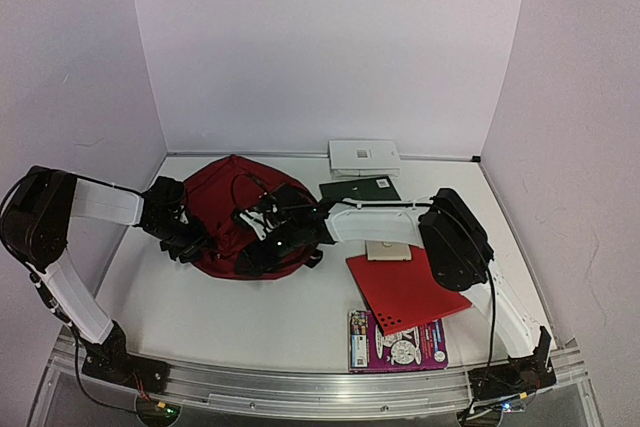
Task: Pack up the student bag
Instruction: Unzip the student bag at the center of the board.
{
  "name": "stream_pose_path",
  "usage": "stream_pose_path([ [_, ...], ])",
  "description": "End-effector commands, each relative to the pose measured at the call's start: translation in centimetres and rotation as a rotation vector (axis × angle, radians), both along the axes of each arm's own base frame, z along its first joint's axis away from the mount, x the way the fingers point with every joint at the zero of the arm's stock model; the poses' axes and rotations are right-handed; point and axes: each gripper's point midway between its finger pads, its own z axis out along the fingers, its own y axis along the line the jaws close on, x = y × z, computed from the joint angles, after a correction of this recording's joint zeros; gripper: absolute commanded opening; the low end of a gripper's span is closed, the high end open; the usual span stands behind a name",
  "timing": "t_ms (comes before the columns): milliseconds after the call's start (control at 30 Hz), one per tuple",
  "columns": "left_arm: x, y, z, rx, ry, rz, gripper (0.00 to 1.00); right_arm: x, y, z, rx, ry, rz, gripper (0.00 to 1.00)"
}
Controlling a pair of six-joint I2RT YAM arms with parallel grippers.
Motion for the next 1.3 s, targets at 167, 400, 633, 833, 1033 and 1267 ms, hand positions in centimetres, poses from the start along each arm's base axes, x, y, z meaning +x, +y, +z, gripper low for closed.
stream_pose_path([
  [167,-1.0,-0.5,-1.0,-0.047,0.012,-0.015,0.52,2.5,-0.4,4.6,0.014,-0.185,-0.062,0.98],
  [400,-1.6,-0.5,-1.1,-0.045,0.022,-0.027,0.53,3.2,-0.7,4.5,0.027,-0.173,-0.044,0.98],
  [633,-1.6,-0.6,-1.4,-0.049,0.029,-0.029,0.52,2.7,0.6,3.7,0.061,-0.1,-0.032,0.92],
  [833,-1.7,-0.5,-1.3,-0.05,0.027,-0.026,0.52,4.1,1.9,6.4,0.13,-0.113,-0.063,0.92],
  [1033,-1.8,-0.5,-1.2,-0.053,0.026,-0.019,0.51,5.3,2.1,5.3,0.146,-0.044,-0.104,0.85],
  [1267,-1.7,-0.5,-1.2,-0.055,0.024,-0.016,0.51,4.2,2.1,1.5,0.118,0.083,-0.117,0.76],
])
